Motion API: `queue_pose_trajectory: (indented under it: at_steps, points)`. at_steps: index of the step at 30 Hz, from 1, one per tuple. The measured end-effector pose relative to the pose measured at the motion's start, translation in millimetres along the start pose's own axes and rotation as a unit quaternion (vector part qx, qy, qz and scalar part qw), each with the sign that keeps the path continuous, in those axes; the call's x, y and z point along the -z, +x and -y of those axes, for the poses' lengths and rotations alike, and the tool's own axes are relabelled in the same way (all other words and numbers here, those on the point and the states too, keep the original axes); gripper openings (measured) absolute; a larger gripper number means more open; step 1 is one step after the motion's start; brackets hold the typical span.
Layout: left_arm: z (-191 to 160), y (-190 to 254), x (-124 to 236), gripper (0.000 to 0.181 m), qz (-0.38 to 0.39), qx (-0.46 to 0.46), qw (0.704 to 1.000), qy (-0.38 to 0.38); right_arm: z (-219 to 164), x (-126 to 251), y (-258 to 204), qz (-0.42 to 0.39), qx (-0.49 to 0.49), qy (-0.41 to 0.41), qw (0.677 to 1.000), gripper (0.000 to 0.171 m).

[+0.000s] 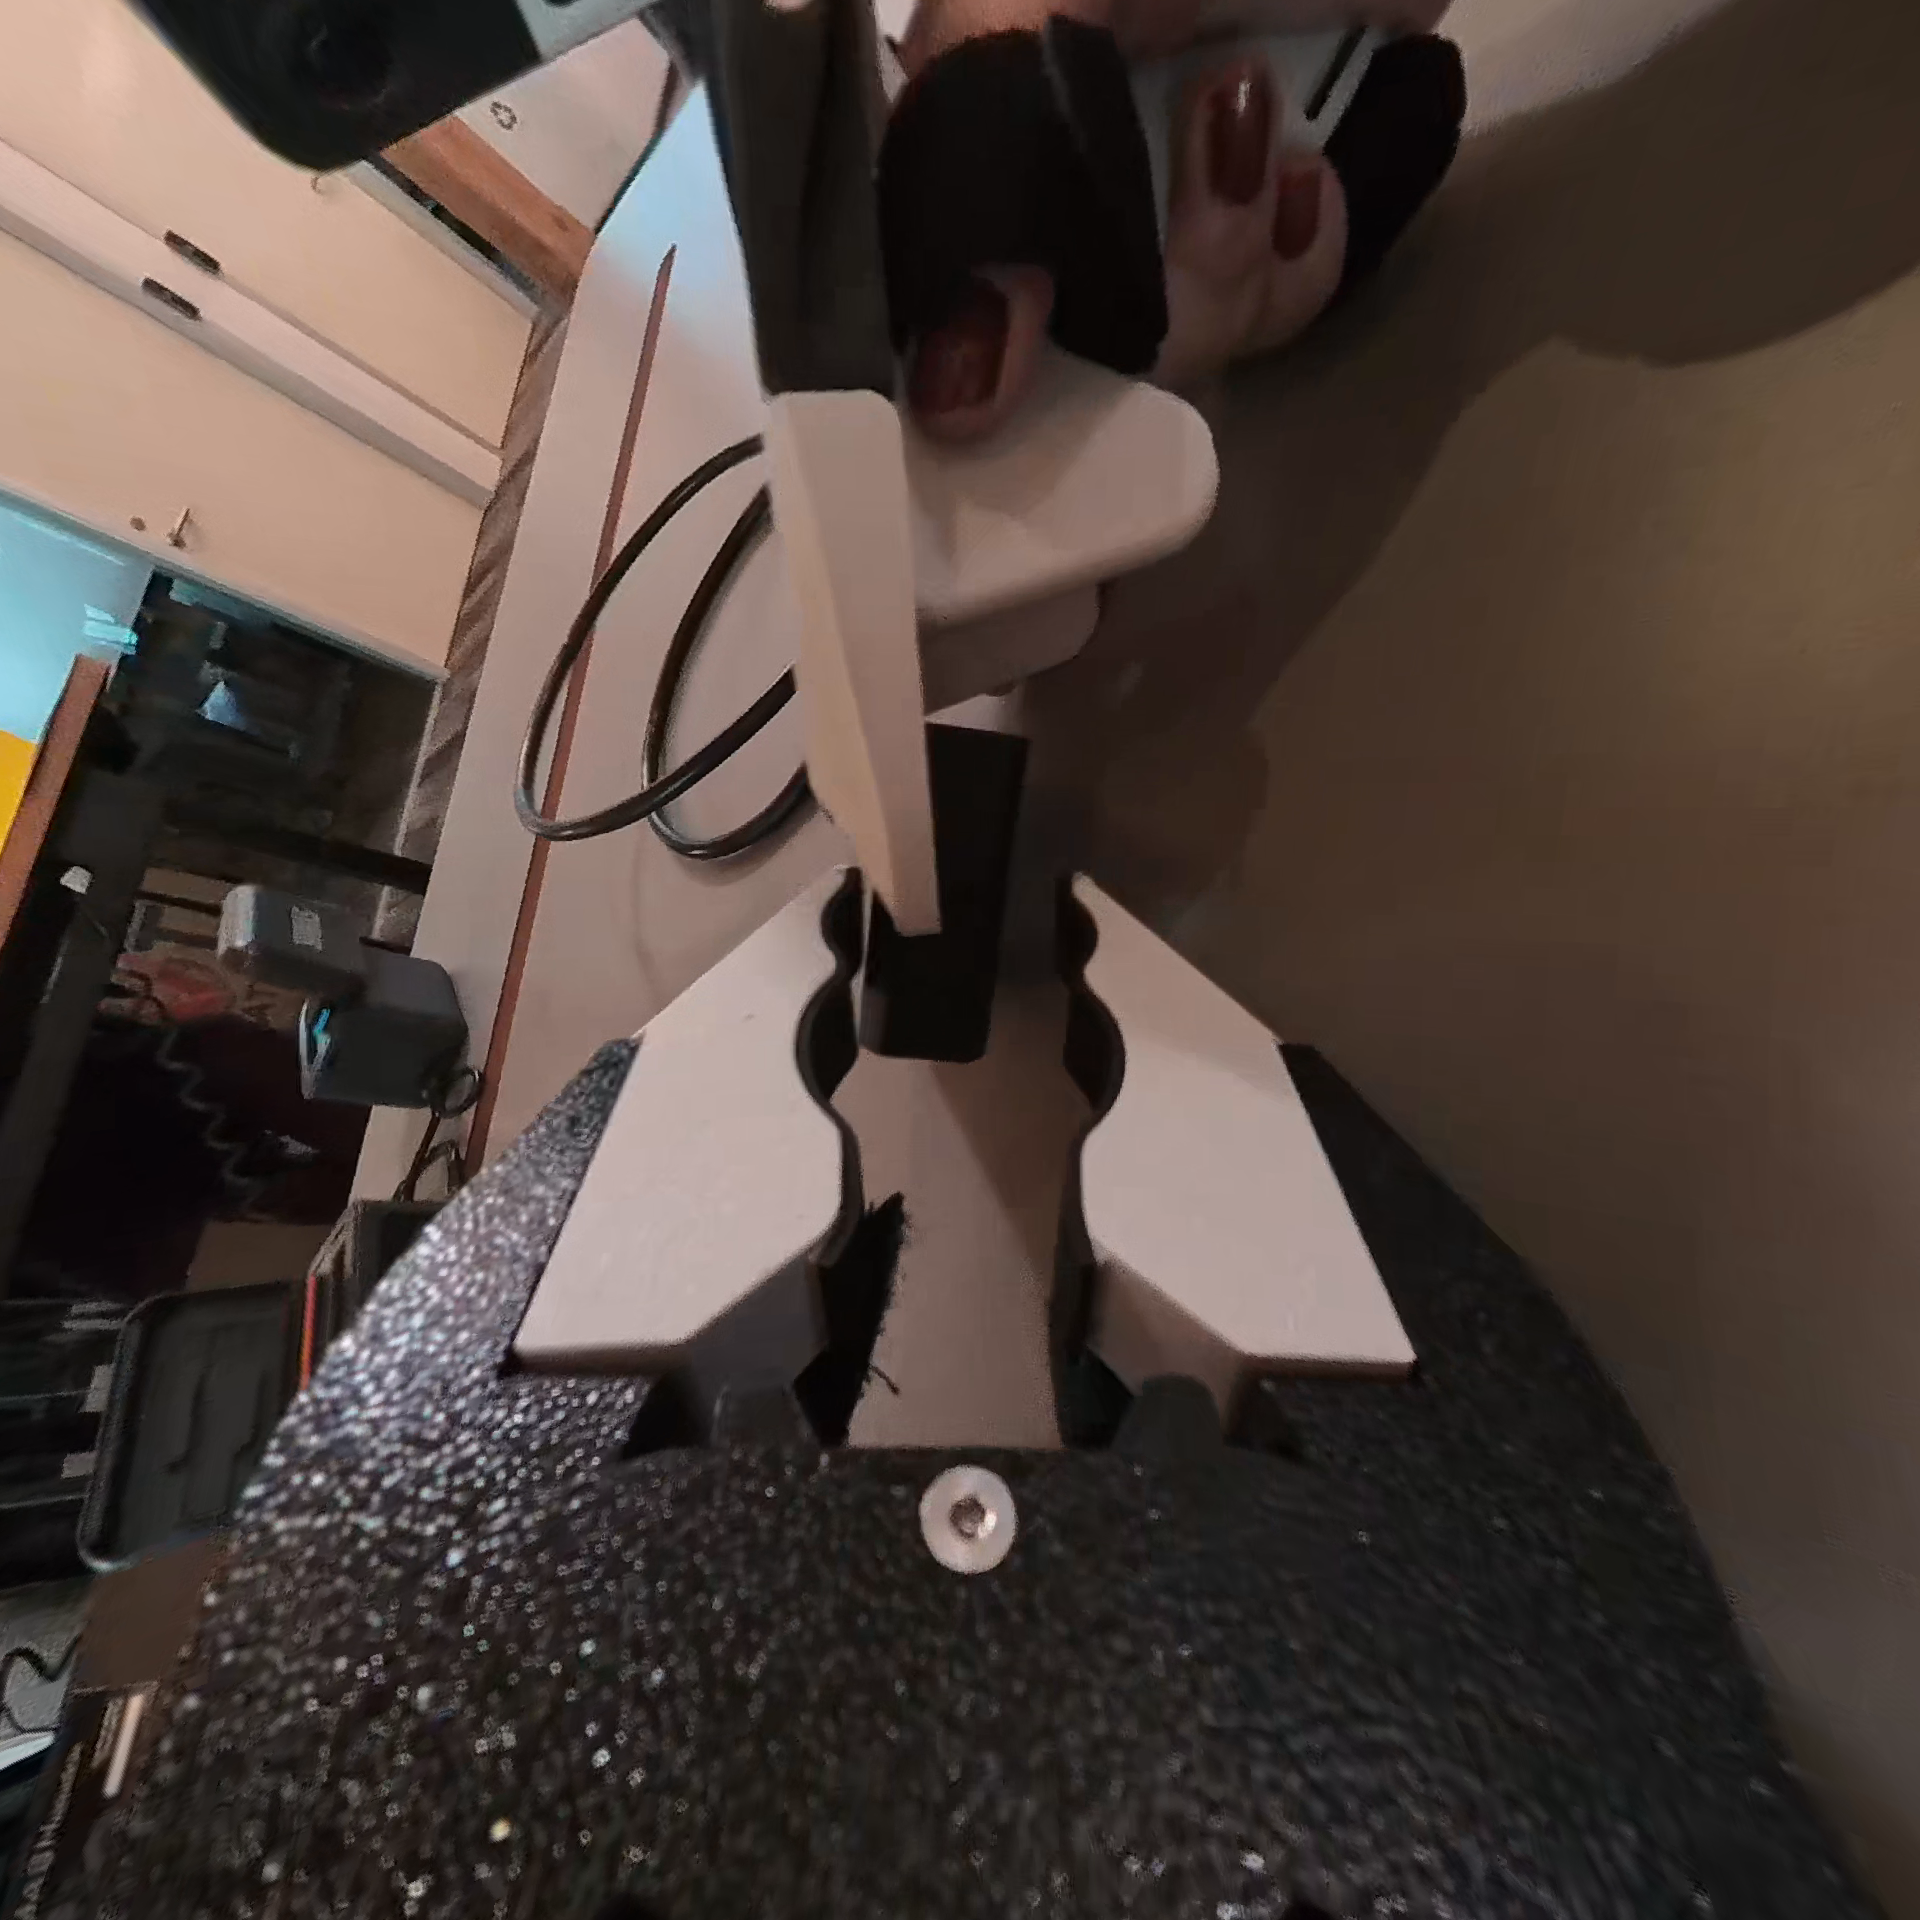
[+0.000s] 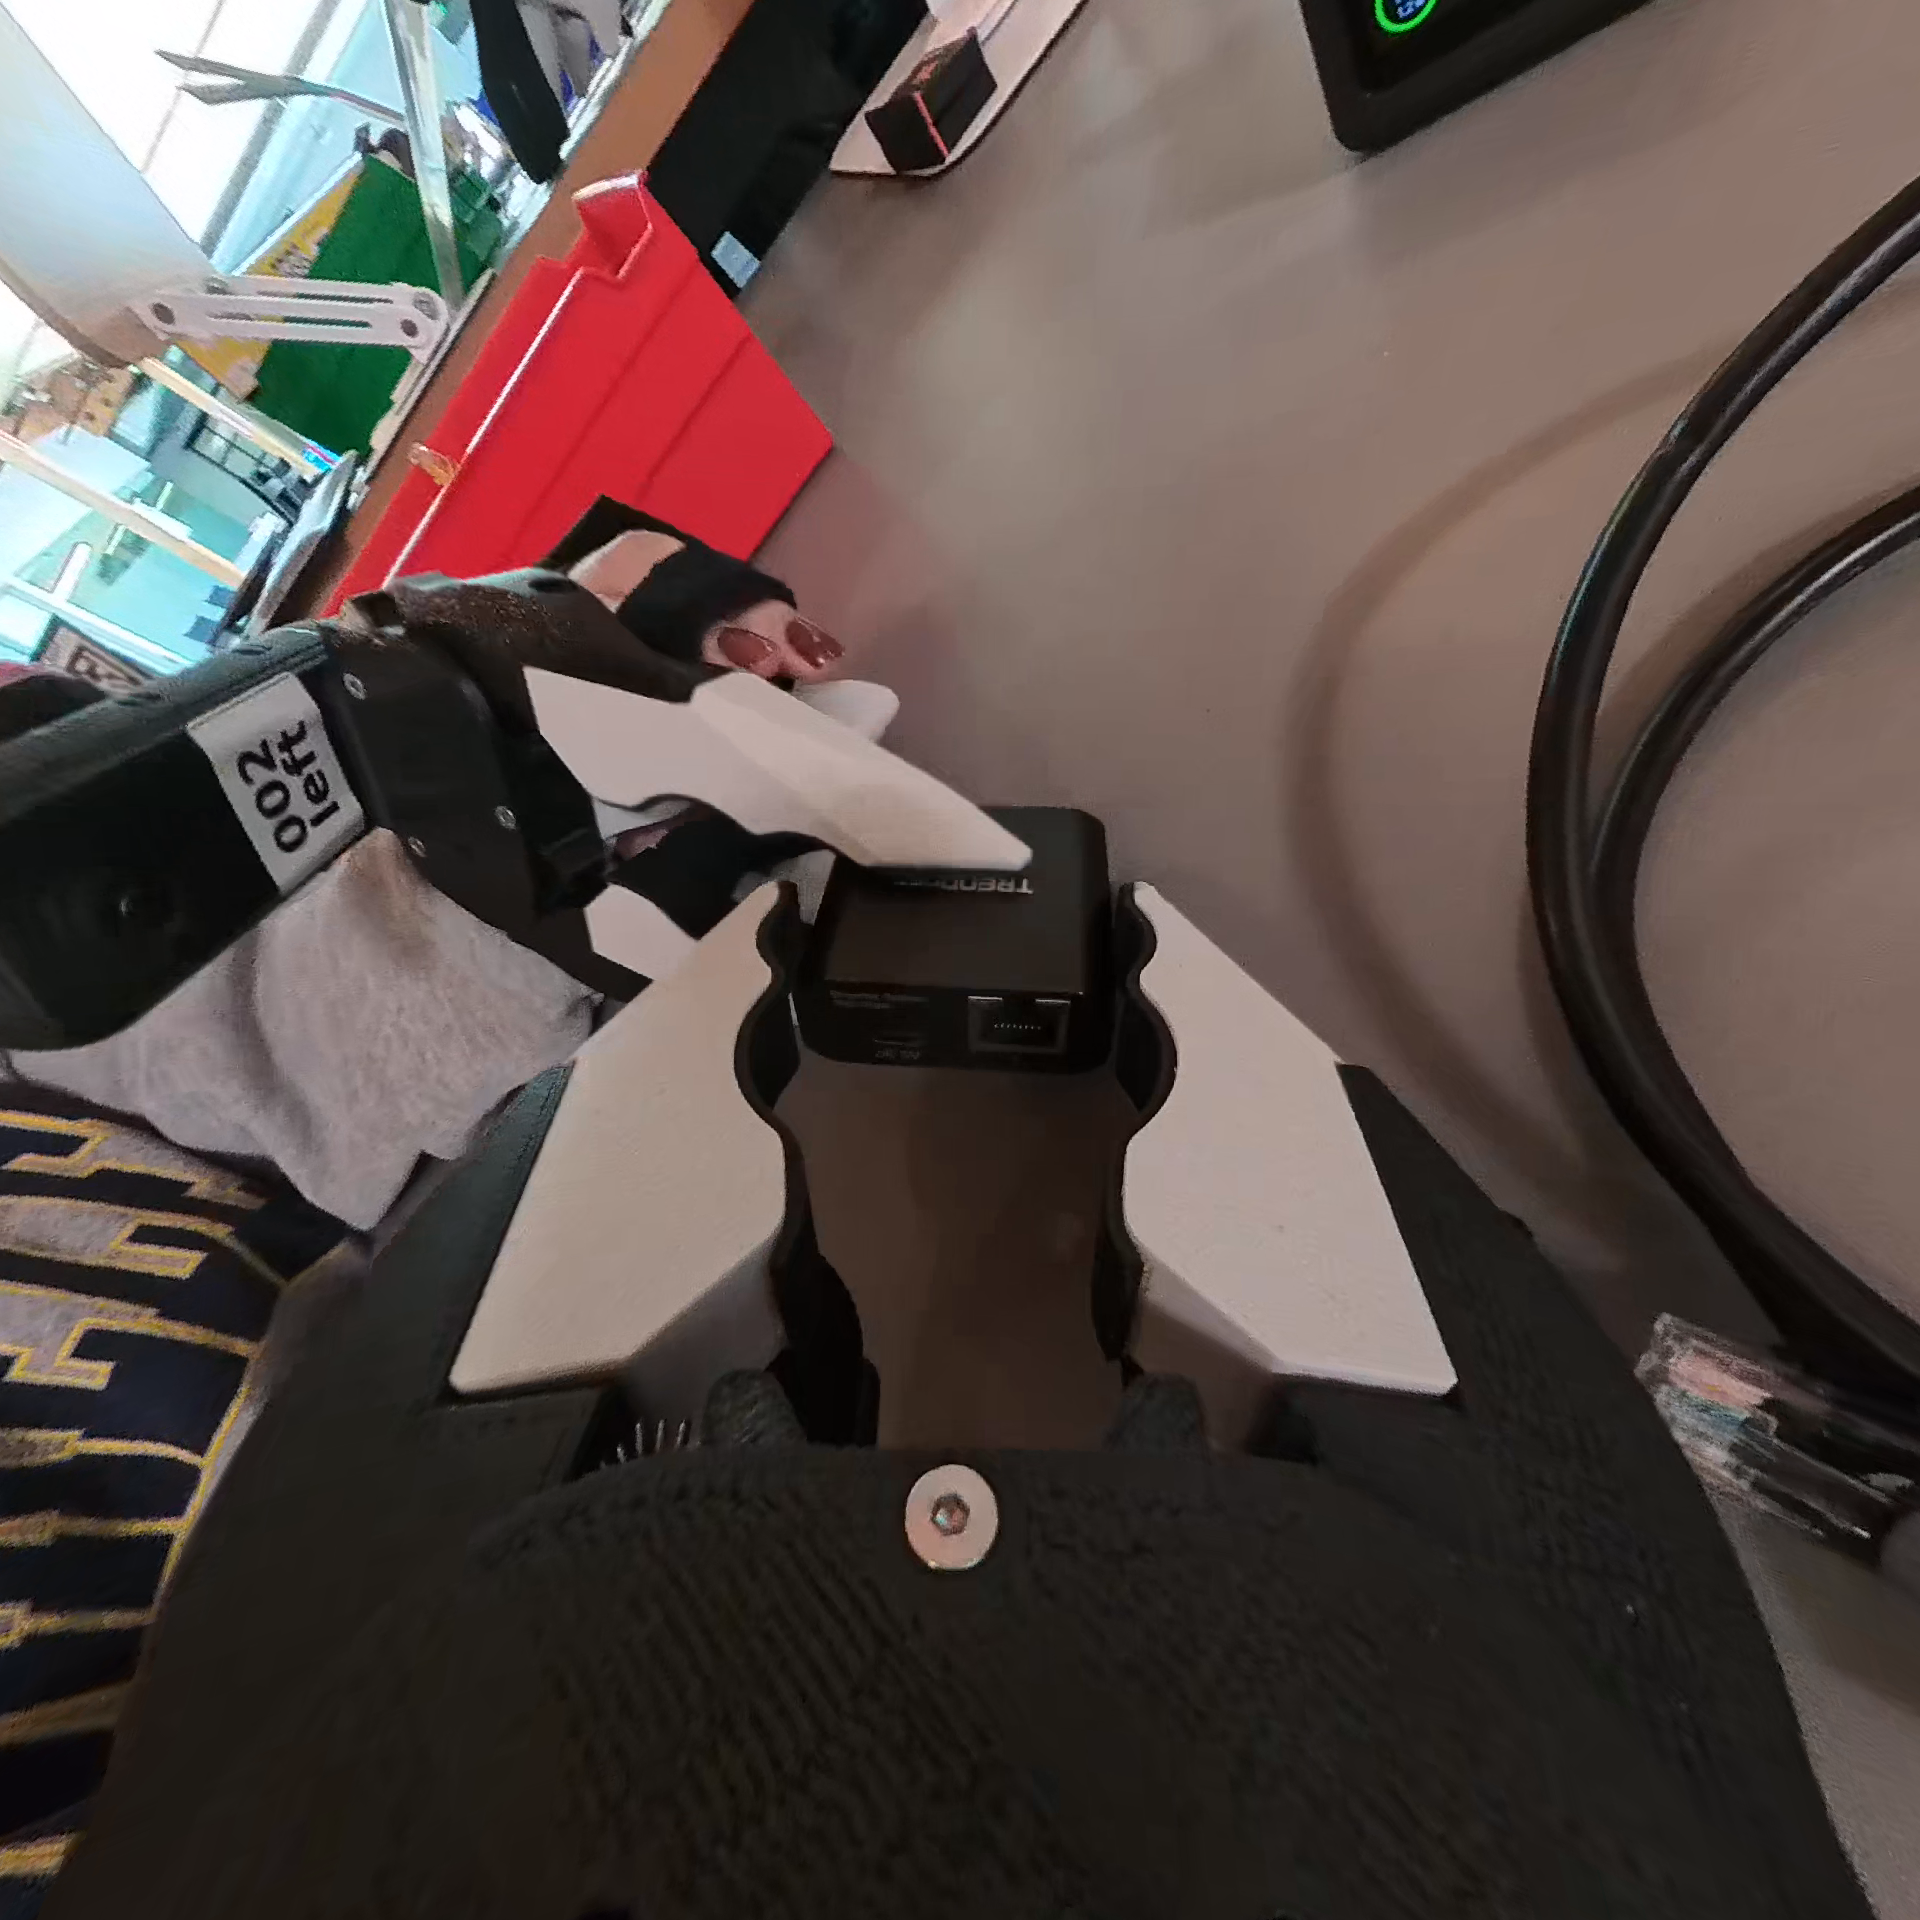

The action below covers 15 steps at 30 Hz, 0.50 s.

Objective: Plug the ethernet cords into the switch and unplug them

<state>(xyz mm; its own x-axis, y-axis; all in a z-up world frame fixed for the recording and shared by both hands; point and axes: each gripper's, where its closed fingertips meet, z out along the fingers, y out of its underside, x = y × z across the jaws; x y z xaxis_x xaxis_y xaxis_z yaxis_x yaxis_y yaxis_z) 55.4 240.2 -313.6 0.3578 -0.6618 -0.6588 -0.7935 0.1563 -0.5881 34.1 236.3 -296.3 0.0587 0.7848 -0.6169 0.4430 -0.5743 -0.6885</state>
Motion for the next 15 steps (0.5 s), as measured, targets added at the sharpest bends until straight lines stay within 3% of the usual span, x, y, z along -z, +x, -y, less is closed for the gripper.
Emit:
queue_pose_trajectory:
  at_steps: [4,8,13,15]
  points:
    - [-6,-5,-5,0.023,0.028,-0.02,0.999,-0.024,1,0,-1,-0.003,0.012,0.008,1.0,0.061]
    - [-9,-8,-5,0.022,0.034,0.015,0.999,-0.03,5,13,-1,-0.038,0.069,0.037,0.996,0.062]
    - [-25,-22,-4,0.022,0.055,0.082,0.994,-0.05,26,63,3,-0.059,0.095,0.161,0.98,0.061]
    - [-28,-25,-3,0.022,0.058,0.098,0.992,-0.052,36,90,21,-0.115,0.092,0.219,0.965,0.061]
